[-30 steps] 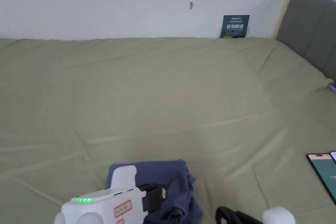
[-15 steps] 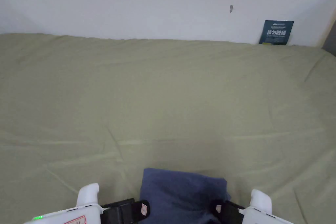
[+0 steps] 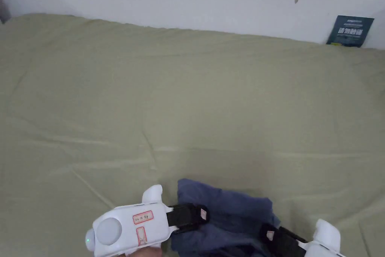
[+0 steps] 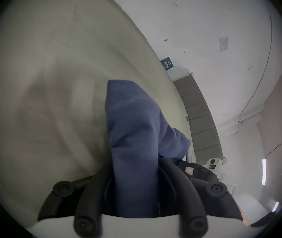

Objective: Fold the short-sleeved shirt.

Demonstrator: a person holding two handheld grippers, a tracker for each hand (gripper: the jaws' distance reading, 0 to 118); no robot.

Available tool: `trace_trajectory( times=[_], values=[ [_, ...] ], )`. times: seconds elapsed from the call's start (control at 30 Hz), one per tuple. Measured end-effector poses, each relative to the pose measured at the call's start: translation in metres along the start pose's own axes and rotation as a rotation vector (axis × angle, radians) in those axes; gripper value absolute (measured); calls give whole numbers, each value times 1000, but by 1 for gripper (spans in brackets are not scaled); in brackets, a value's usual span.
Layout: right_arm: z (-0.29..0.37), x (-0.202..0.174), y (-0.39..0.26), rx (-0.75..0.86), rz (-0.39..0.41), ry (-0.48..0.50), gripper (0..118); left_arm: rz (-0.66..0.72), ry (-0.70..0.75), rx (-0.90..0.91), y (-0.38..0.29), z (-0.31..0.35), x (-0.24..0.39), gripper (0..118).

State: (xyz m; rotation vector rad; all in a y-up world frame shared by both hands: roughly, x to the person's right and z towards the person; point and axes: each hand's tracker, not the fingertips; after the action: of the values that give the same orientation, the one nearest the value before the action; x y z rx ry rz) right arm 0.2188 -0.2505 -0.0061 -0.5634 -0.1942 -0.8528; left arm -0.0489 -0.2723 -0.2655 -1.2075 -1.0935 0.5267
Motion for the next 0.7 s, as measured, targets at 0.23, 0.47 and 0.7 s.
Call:
trace_trajectory(
  times=[0.23, 0.47, 0.7],
  values=[
    [21, -20, -5, -26, 57, -39, 1, -123, 234, 110, 87, 170, -63, 22],
    [19, -40, -18, -74, 94, -91, 1, -142, 584, 129, 175, 324, -155, 22],
    [10, -54, -18, -93, 116, -116, 1, -22, 510, 156, 169, 354, -204, 49]
  ],
)
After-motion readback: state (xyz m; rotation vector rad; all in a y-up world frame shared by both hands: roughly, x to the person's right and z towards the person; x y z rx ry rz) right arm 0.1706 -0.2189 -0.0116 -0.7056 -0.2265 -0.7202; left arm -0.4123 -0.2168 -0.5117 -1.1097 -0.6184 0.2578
